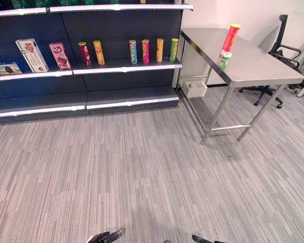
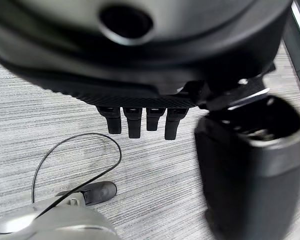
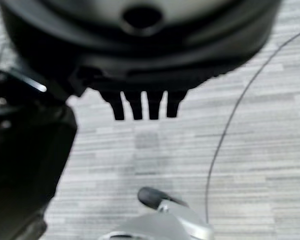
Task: Put the goods on the table back onto the shelves and tidy them up.
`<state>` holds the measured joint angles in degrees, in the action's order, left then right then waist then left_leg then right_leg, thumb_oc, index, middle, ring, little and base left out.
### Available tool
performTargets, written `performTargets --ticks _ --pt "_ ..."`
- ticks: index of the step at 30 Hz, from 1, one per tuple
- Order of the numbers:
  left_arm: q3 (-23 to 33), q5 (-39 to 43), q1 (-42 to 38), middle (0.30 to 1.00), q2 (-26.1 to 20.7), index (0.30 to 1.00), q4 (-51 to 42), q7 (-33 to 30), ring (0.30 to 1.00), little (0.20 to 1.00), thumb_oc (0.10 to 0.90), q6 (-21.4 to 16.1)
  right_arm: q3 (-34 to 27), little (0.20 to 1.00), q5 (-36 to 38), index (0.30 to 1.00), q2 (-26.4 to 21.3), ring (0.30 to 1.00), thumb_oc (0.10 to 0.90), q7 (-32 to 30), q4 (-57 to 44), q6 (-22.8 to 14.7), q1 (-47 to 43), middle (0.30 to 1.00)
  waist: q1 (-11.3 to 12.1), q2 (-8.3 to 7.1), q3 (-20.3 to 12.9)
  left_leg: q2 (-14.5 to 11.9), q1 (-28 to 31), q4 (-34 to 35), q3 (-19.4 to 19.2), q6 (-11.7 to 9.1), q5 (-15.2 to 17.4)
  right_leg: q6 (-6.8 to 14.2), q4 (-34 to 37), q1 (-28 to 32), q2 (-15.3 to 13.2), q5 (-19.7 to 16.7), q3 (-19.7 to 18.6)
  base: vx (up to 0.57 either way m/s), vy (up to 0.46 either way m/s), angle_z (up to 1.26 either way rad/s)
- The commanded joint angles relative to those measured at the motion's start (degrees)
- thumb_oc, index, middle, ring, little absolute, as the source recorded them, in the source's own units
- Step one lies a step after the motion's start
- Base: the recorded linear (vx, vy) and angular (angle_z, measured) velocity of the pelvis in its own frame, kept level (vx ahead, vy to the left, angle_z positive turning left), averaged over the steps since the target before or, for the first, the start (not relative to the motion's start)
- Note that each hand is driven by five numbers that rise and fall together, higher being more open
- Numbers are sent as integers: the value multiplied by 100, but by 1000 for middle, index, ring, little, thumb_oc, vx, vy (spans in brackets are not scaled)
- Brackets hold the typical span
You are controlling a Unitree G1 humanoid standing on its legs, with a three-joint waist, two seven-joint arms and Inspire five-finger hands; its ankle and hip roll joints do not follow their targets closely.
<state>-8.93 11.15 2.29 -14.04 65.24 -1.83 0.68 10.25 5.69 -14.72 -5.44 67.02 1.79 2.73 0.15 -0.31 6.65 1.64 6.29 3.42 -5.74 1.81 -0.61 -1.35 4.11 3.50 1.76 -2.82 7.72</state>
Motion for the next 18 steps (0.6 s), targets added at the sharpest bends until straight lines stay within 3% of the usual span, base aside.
performTargets --ticks 1,7,18 --pt "17 -76 -324 900 -84 900 -7 -58 900 900 800 -252 12 900 39 900 -347 900 800 -188 -123 -179 -302 900 -83 -75 42 -291 63 158 95 -444 112 689 89 339 -297 307 -12 0 0 0" --pt "84 51 -212 900 -64 900 -139 -85 900 900 800 -263 -146 900 7 900 -427 900 800 -330 -582 -229 -127 900 -130 -43 72 -306 89 158 87 -442 118 688 89 347 -289 306 -37 0 0 0" --pt "-13 -79 -252 900 -61 900 17 81 900 900 800 -211 -122 900 359 900 -383 900 800 -47 -330 -213 -190 900 -156 7 72 -307 94 158 62 -444 129 677 89 333 -272 310 -76 3 -2 0"
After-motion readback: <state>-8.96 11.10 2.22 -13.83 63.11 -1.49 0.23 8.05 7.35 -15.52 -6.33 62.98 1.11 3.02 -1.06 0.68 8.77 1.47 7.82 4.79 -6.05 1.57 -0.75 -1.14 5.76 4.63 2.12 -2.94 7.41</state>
